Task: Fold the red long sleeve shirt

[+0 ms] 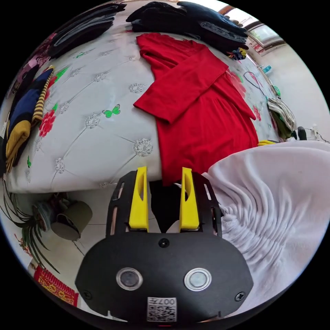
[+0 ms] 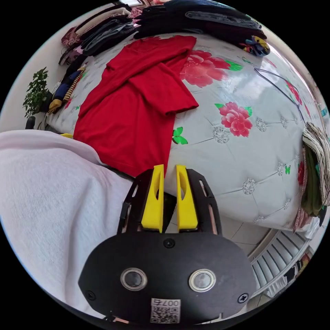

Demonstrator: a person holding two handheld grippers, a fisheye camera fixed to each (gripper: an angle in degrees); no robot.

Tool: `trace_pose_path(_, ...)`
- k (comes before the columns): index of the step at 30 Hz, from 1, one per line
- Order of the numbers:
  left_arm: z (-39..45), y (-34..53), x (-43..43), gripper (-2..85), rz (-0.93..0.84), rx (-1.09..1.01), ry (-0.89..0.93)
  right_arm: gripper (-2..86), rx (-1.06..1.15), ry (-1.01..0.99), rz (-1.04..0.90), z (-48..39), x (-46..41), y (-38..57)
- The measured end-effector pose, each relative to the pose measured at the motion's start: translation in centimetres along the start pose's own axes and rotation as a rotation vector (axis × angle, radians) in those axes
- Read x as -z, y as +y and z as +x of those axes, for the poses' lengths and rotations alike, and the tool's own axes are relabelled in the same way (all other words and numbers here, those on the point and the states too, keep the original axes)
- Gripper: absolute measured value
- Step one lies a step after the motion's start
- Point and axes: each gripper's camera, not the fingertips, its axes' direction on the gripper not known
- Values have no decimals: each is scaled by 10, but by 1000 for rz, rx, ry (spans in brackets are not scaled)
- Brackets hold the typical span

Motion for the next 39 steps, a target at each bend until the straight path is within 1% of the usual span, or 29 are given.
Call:
trace_pose_path(1, 9, -5, -3, 87, -30, -29, -123, 19, 21, 33, -23, -5, -1, -3)
trace_pose_path(2, 19, -8, -5, 63, -55, -103, -195, 11, 41, 57, -41, -8, -3, -5)
trace_pose_path(3, 23, -9, -6, 44, -60, -138, -212, 9, 58, 58, -45, -10, -3, -6)
trace_pose_path(4, 30, -10, -8, 6, -61, -208, -225, 4, 83, 12, -46, -11, -4, -6)
trace_pose_path(6, 33, -11, -11, -4, -65, -253, -204, 1, 75, -44, -43, -9, -5, -8)
trace_pose_path(7, 28, -14, -11, -6, -72, -251, -181, 0, 62, -86, -29, -5, -5, -9)
trace_pose_path(9, 11, -17, -3, -8, -42, -191, -80, -1, 20, -169, 4, 5, -1, -10)
trace_pose_path(11, -27, -24, 15, -9, 50, -55, 148, -1, -47, -288, 90, 23, 12, -10)
trace_pose_path(12, -38, -26, 21, -9, 83, -20, 213, -1, -62, -318, 114, 28, 16, -11)
trace_pose_path(14, -80, -38, 43, -9, 255, 79, 427, -1, -120, -429, 224, 50, 35, -21)
trace_pose_path(16, -109, -57, 54, -8, 342, 158, 496, 0, -153, -494, 327, 66, 50, -35)
trace_pose_path(18, -132, -82, 60, -5, 394, 245, 517, 1, -196, -529, 418, 80, 62, -55)
trace_pose_path(20, -150, -113, 63, 3, 491, 326, 469, 7, -254, -493, 514, 91, 69, -85)
trace_pose_path(21, -154, -118, 62, 15, 509, 341, 450, 9, -261, -469, 520, 93, 68, -92)
trace_pose_path(23, -169, -133, 53, 45, 475, 410, 372, 14, -258, -413, 464, 98, 58, -114)
trace_pose_path(26, -177, -128, 39, 57, 424, 409, 390, 17, -210, -280, 369, 94, 38, -113)
trace_pose_path(27, -176, -125, 35, 60, 411, 400, 392, 18, -200, -267, 358, 93, 34, -109)
trace_pose_path(33, -138, -96, 4, 76, 289, 251, 344, 22, -85, -202, 278, 80, 0, -78)
trace_pose_path(35, -121, -106, -4, 80, 257, 178, 301, 24, -5, -153, 252, 68, -9, -84)
trace_pose_path(37, -111, -121, -12, 78, 230, 130, 276, 24, 36, -161, 210, 63, -20, -94)
trace_pose_path(39, -100, -138, -28, 64, 177, 68, 233, 20, 61, -177, 123, 58, -38, -106)
